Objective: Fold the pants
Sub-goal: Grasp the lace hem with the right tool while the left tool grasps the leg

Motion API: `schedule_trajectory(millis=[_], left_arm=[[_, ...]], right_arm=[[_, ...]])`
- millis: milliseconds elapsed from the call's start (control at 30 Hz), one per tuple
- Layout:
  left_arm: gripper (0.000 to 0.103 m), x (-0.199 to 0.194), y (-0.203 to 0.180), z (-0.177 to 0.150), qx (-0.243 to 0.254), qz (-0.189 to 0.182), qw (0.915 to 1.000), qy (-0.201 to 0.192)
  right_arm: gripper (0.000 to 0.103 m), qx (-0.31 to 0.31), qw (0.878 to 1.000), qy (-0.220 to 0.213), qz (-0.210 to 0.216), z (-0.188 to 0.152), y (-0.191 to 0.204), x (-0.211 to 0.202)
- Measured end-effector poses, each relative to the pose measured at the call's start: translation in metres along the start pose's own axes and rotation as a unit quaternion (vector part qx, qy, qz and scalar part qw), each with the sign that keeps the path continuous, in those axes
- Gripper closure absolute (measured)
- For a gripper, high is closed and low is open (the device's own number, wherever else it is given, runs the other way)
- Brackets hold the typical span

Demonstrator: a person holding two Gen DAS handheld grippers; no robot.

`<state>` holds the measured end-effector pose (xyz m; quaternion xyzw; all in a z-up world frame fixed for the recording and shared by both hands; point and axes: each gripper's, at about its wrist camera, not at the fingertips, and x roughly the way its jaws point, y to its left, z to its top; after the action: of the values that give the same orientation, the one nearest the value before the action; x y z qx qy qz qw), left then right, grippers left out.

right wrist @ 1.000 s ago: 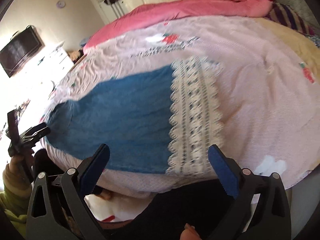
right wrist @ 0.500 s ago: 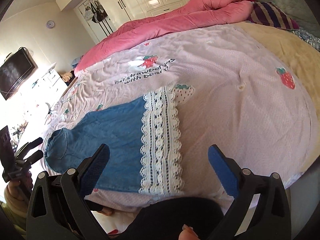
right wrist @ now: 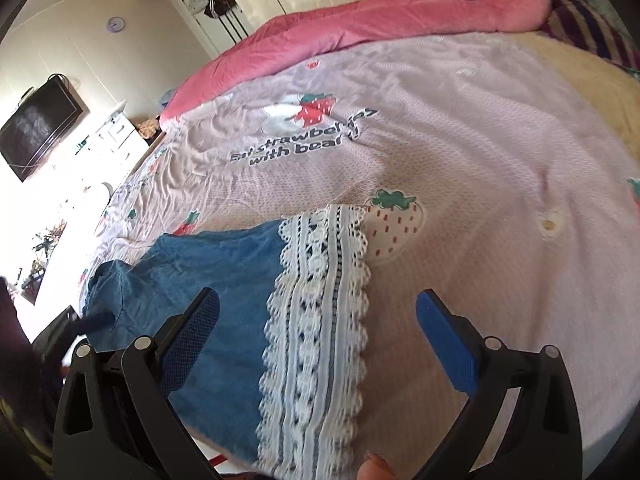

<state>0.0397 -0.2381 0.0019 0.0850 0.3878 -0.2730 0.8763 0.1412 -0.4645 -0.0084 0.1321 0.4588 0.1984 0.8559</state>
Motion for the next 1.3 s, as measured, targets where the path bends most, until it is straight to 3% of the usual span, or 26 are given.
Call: schedule_trajectory(millis=[167, 467, 533, 667, 767, 867, 1167, 1300], left_arm=[[0.01, 0.02, -0.027, -0.001, 0.029, -0.032, 0.9989, 0.018], [0.01, 0.039, -0.049, -0.005, 0.065, -0.038, 0.9968, 0.025], [0.01, 0.042, -0.054, -0.007, 0.07, -0.039, 0.9964, 0.027], [0.01, 0.046, -0.065, -0.012, 0.089, -0.04, 0.995, 0.021], [0.011, 0.048, -0.07, -0.015, 0.099, -0.042, 0.994, 0.022], [0.016, 0.05, -0.074, -0.017, 0.113, -0.04, 0.9926, 0.019], [0.033, 0.058, -0.093, -0.021, 0.154, -0.052, 0.9866, 0.019], [0.046, 0.065, -0.103, -0.021, 0.173, -0.052, 0.9833, 0.017]], right_arm=[[0.005, 0.004, 0.999, 0.021, 0.031, 0.013, -0.008, 0.02], [0.008, -0.004, 0.998, 0.041, 0.039, 0.024, -0.01, 0.043], [0.024, -0.017, 0.998, 0.043, 0.036, 0.023, -0.006, 0.046], [0.031, -0.044, 0.997, 0.054, 0.023, 0.023, 0.004, 0.05], [0.049, -0.055, 0.997, 0.053, 0.006, 0.021, 0.004, 0.05], [0.06, -0.043, 0.998, 0.039, 0.018, 0.023, -0.002, 0.039], [0.058, -0.062, 0.997, 0.036, 0.011, 0.017, 0.011, 0.032], [0.058, -0.061, 0.996, 0.069, 0.003, 0.013, 0.007, 0.049]])
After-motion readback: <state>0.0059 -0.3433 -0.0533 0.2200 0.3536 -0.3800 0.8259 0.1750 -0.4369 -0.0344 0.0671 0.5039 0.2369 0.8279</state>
